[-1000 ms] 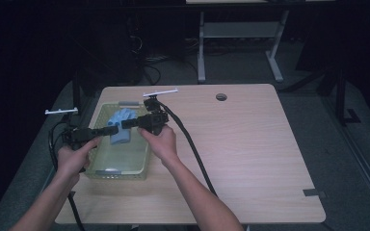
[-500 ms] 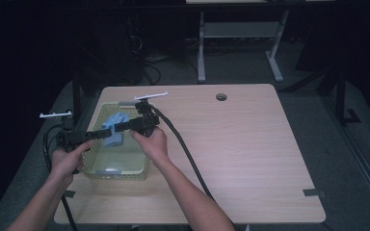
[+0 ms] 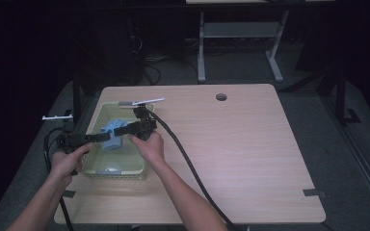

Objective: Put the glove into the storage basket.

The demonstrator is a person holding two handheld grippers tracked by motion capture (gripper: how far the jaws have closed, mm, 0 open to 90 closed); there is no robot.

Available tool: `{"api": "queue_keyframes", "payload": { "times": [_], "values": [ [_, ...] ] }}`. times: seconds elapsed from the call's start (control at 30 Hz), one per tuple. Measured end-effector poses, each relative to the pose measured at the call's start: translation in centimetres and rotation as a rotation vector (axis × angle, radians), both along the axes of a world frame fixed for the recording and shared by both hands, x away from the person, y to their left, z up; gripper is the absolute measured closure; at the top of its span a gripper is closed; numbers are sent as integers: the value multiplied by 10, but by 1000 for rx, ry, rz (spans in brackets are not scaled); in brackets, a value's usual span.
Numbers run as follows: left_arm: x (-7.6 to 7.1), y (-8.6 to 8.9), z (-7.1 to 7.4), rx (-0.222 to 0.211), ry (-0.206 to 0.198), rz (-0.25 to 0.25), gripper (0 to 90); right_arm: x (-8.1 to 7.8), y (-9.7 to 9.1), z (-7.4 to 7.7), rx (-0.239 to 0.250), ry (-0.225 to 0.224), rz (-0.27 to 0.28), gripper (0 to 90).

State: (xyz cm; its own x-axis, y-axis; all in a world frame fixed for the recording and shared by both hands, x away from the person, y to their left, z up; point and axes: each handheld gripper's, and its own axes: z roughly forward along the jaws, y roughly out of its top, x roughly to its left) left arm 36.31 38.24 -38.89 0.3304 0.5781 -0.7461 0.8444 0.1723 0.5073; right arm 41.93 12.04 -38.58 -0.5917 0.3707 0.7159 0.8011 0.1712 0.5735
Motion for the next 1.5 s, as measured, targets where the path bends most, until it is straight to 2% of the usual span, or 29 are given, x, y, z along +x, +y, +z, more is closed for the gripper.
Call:
{"api": "queue_keyframes", "payload": {
  "times": [0.27,0.43,1.03,1.5],
  "values": [
    [3,0,-6,32,28,0,835,1,3,-11,-26,13,-5,794],
    [4,-3,-11,47,43,-17,838,0,2,-18,-44,19,-8,783],
    [6,-5,-14,75,49,-39,841,-3,2,-21,-109,-15,-21,751],
    [6,-7,-14,75,50,-39,843,-3,-1,-22,-119,-1,-29,741]
  ]
}}
